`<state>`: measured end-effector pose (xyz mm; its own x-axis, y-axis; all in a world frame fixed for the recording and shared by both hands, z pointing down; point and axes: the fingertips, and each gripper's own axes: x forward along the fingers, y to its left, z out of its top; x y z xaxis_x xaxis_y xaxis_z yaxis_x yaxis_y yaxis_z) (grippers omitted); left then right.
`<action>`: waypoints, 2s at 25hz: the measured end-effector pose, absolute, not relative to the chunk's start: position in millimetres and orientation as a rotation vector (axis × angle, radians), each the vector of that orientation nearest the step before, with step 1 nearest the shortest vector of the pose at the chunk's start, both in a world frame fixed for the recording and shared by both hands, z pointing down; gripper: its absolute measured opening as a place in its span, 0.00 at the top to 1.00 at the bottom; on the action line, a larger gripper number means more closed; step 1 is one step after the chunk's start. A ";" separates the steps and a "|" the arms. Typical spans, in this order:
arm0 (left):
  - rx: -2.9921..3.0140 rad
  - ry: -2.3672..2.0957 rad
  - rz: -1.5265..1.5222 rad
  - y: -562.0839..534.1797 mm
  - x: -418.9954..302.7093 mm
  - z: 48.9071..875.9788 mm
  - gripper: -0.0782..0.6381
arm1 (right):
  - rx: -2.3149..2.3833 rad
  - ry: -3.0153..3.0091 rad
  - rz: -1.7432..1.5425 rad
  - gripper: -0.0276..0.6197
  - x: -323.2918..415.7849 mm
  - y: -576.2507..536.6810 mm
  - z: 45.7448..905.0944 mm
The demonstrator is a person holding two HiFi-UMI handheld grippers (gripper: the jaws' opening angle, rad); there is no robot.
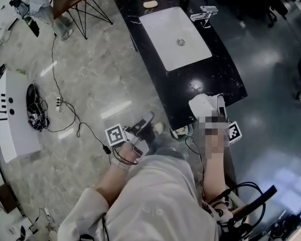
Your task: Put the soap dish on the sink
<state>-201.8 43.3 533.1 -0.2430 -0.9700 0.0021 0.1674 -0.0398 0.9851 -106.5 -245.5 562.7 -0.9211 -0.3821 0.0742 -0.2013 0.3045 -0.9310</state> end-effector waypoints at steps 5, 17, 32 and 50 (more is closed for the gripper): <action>0.907 -1.271 -1.508 63.8 -210.9 546.6 0.88 | -0.630 2.538 -1.582 0.50 -143.2 -258.6 586.2; 0.809 -1.342 -1.573 102.2 -236.2 569.3 0.88 | -0.801 3.093 -0.947 0.50 -214.3 -247.9 621.8; 0.747 -1.354 -1.582 124.5 -251.8 588.3 0.88 | -0.689 3.228 -0.661 0.50 -244.7 -226.6 636.5; 0.801 -1.316 -1.541 111.8 -237.1 583.0 0.88 | -0.606 3.132 -0.583 0.43 -224.0 -217.0 574.3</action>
<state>-237.1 111.8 583.0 -0.3588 -0.9293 0.0871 0.2316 0.0017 0.9728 -224.0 -217.0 574.3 -0.9253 -0.3415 0.1649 -0.3780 0.8660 -0.3273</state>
